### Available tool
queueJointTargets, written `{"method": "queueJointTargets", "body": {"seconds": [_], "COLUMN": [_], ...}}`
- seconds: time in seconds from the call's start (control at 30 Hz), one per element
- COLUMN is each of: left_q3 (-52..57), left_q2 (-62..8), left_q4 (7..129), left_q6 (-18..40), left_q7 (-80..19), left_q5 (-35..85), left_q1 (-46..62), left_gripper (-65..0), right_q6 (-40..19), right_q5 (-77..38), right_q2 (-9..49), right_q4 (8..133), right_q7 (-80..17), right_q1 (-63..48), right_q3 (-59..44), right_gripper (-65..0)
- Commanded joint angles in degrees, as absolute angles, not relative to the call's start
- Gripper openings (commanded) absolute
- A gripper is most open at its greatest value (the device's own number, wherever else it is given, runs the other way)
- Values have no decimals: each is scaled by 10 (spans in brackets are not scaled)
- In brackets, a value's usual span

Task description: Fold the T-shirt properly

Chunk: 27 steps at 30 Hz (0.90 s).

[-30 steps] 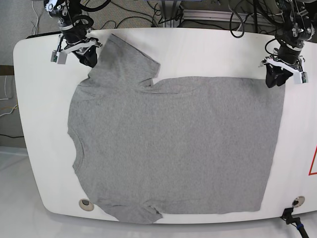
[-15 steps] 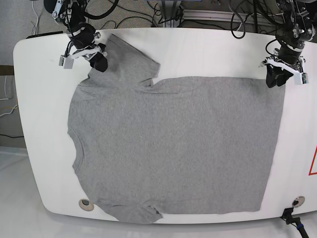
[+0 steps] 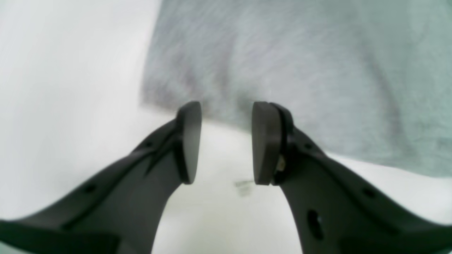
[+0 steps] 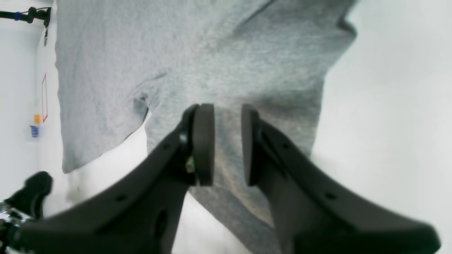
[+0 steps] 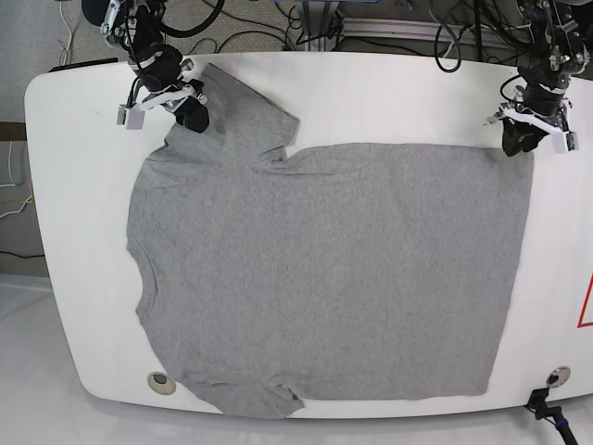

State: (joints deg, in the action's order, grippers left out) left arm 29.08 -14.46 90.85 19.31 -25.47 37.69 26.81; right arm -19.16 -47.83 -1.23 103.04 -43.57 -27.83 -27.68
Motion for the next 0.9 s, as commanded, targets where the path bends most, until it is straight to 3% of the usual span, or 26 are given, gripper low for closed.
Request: {"method": "queueJointTargets", "body": {"seconds": [0.0, 0.87], "left_q3": [296, 295], "left_q2": [-155, -154], "left_q4": [894, 838], "left_q6": [198, 199], "left_q7": [-235, -250], "left_q5": [387, 370], "left_q1": [265, 228], "left_gripper": [-428, -431], "right_q6": [-199, -194], "right_q5": [-488, -480], "right_q2": [-8, -10], "right_q4": [1044, 1037], "right_q7": [-425, -424], "right_q1": [-283, -286], "right_q3": [-278, -282], "right_gripper": [-521, -510]}}
